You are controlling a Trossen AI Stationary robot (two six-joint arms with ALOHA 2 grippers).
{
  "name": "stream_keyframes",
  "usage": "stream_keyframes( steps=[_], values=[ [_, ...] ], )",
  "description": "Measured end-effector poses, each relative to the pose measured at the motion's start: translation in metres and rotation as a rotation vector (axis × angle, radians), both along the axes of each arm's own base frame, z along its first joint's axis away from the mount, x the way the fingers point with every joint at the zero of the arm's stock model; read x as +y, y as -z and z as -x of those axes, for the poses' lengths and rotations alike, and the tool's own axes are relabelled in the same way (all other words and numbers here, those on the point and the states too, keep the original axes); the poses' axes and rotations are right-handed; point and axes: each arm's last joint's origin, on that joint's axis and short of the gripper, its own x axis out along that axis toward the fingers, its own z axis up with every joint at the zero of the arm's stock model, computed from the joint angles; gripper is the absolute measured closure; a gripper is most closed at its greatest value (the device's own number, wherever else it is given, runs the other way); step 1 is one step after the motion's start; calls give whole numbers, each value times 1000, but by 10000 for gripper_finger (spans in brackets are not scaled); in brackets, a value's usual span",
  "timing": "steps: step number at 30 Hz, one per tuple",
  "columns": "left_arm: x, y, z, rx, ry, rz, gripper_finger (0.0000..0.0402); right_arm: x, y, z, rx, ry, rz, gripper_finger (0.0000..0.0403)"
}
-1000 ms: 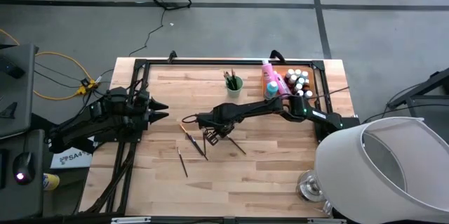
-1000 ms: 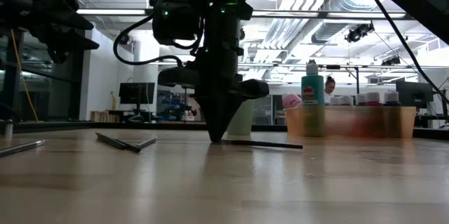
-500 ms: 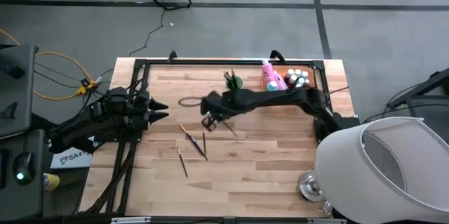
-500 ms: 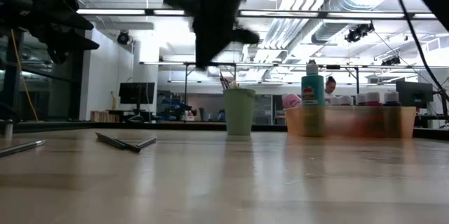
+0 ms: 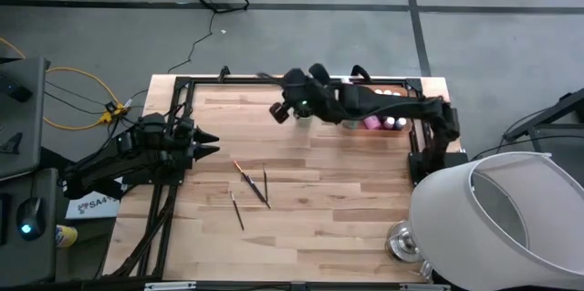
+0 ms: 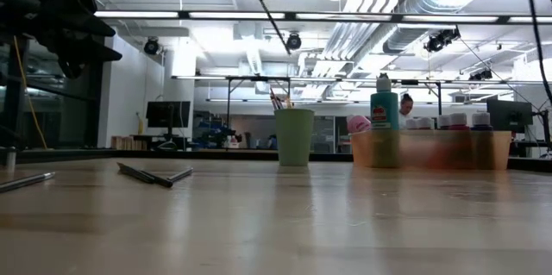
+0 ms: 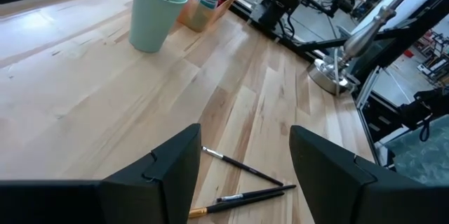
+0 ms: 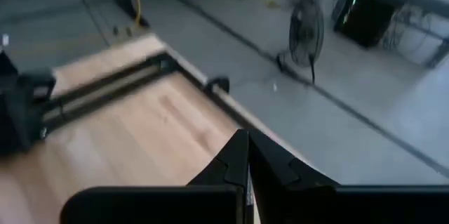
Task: Pick & Place Paint Supplies
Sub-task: Put the silver paintbrush into the green cup
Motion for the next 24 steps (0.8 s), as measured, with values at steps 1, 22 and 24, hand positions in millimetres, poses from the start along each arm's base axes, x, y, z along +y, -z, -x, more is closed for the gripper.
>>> stream_keyframes(
  steps=[1,22,24],
  values=[
    [0,0,0,1,0,0,187,-3,2,2,-33,-1,17,400],
    [0,0,0,1,2,1,187,-49,115,70,-315,-16,91,400],
    [0,0,0,1,2,1,187,-53,118,72,-337,-49,81,400]
  ],
)
